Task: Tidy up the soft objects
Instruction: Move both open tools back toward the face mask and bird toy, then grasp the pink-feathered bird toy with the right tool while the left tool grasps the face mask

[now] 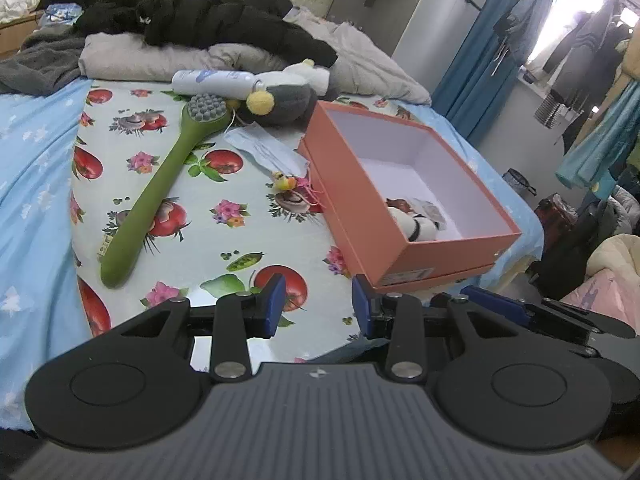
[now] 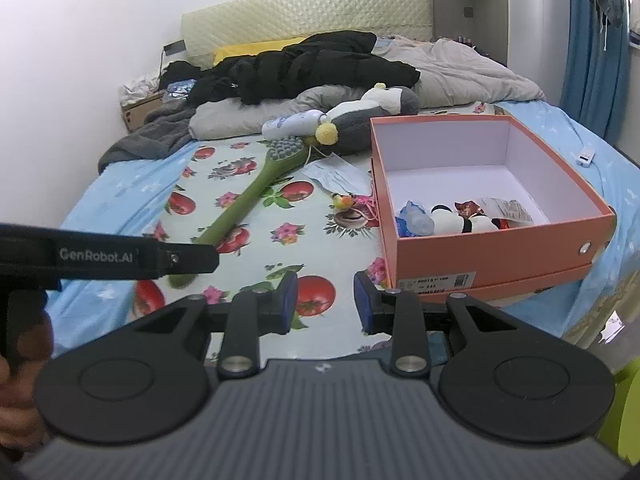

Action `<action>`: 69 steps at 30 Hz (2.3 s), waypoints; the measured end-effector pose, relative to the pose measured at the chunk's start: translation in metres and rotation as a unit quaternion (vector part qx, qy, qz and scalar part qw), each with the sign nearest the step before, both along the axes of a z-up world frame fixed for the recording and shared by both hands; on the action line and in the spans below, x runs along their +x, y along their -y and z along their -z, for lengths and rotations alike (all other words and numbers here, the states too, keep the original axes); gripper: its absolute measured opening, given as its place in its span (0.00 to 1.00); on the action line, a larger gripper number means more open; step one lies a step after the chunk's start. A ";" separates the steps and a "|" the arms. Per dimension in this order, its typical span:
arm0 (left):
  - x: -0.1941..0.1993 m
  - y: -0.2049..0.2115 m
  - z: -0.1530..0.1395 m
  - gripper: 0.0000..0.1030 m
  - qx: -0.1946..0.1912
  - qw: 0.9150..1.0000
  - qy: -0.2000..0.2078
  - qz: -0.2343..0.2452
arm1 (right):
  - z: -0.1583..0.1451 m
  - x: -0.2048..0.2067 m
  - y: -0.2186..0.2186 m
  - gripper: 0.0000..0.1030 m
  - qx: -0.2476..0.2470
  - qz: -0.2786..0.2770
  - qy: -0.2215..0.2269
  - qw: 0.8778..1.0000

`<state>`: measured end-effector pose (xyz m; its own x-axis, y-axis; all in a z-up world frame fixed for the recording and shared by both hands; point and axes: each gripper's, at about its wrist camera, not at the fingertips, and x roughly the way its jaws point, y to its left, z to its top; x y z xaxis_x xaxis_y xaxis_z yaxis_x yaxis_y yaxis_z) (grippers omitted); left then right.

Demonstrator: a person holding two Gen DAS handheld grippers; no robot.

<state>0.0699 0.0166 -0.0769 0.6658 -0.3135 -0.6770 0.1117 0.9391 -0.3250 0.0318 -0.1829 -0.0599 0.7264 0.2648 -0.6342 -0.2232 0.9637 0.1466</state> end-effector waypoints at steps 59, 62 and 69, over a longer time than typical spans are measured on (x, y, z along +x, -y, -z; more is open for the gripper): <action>0.401 -0.046 0.202 0.07 -0.202 0.965 -0.159 -0.049 | 0.174 0.282 -0.097 0.35 -0.148 -0.020 0.000 0.989; 0.398 -0.043 0.199 0.04 -0.184 0.970 -0.152 -0.057 | 0.173 0.279 -0.097 0.33 -0.149 -0.021 0.005 0.989; 0.375 -0.046 0.181 0.03 -0.153 0.977 -0.135 -0.060 | 0.160 0.265 -0.093 0.32 -0.147 -0.024 0.020 0.989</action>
